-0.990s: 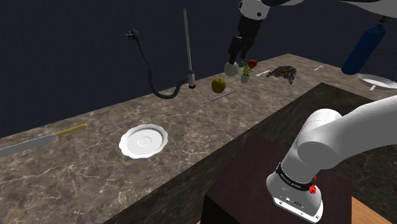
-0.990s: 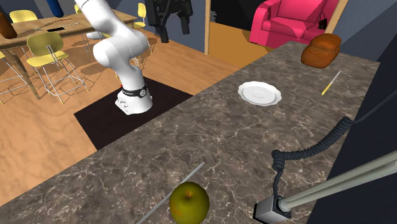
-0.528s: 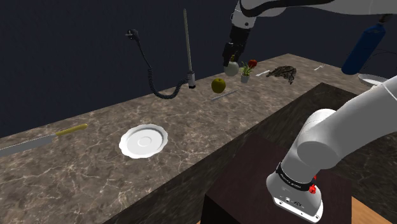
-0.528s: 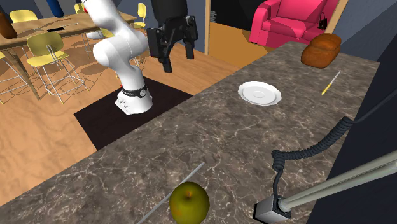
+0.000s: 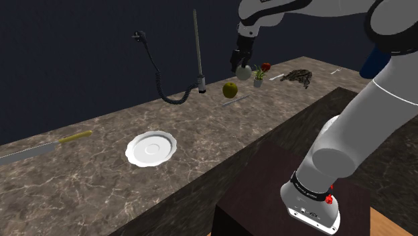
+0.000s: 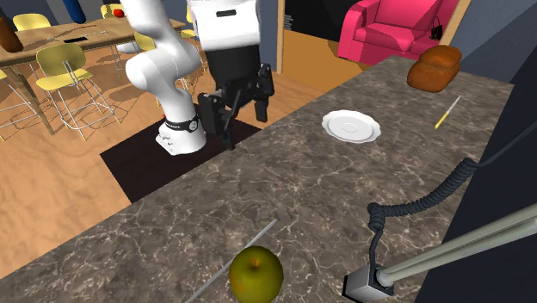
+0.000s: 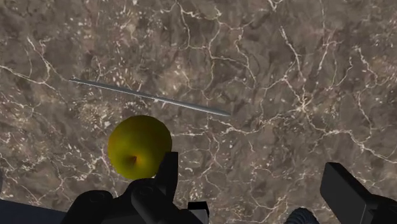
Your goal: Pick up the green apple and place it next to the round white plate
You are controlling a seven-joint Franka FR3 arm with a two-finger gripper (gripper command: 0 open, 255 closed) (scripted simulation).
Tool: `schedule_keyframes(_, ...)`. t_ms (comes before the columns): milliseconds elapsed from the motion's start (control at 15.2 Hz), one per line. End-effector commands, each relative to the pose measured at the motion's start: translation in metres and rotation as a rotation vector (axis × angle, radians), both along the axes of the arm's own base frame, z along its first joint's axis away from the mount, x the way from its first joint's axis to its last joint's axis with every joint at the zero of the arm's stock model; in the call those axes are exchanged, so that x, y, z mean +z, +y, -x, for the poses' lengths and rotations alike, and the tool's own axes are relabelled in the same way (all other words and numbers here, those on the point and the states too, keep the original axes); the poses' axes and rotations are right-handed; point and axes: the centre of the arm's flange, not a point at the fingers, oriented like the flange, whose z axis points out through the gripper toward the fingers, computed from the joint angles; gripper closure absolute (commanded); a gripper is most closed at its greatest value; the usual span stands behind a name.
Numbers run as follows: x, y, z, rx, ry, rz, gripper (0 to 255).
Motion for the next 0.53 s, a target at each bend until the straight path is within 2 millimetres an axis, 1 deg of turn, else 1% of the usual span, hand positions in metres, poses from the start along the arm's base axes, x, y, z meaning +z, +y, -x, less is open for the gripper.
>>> schedule_keyframes(0, -0.014, -0.022, -0.021, -0.002, 0.01, -0.005, 0)
schedule_keyframes(462, -0.06, -0.086, -0.077, -0.012, 0.045, -0.025, 0)
